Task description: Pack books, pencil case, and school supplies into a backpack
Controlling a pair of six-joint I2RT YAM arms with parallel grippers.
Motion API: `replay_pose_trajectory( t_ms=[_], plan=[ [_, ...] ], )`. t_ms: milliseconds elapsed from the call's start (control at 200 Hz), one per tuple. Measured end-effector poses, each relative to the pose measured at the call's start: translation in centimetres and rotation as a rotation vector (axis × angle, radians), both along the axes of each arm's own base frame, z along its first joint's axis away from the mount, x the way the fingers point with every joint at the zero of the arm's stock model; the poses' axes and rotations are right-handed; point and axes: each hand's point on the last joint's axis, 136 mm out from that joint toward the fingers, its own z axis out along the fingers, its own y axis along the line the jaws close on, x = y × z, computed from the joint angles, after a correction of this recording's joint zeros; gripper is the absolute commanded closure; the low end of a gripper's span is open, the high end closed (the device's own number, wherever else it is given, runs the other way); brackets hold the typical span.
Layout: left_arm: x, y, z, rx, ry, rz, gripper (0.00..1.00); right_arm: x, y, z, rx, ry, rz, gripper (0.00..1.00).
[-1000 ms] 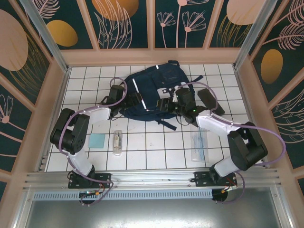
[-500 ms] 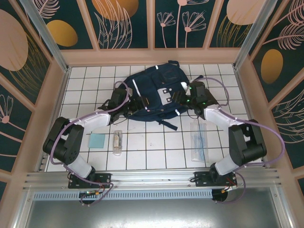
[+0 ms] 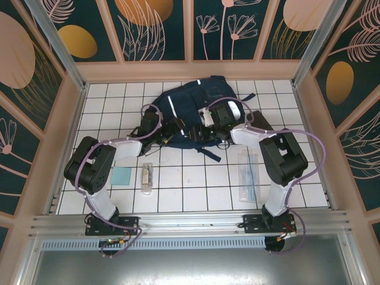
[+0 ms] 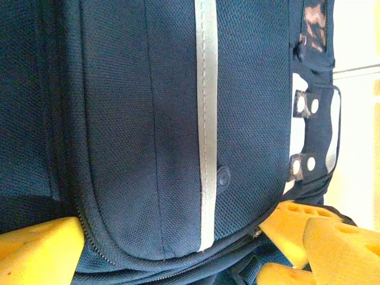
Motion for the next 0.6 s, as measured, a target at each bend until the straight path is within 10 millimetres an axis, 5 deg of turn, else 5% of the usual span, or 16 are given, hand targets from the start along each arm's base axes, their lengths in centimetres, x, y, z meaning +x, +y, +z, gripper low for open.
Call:
replay_pose_trajectory(
  t_ms=[365, 600],
  plan=[
    [1.6, 1.1, 0.1, -0.028, -0.042, 0.005, 0.05, 2.3, 1.9, 0.7, -0.107, -0.099, 0.105, 0.29],
    [2.2, 1.8, 0.0, -0.031, -0.052, -0.001, 0.05, 2.6, 2.6, -1.8, -0.147, -0.095, 0.185, 0.29]
  ],
)
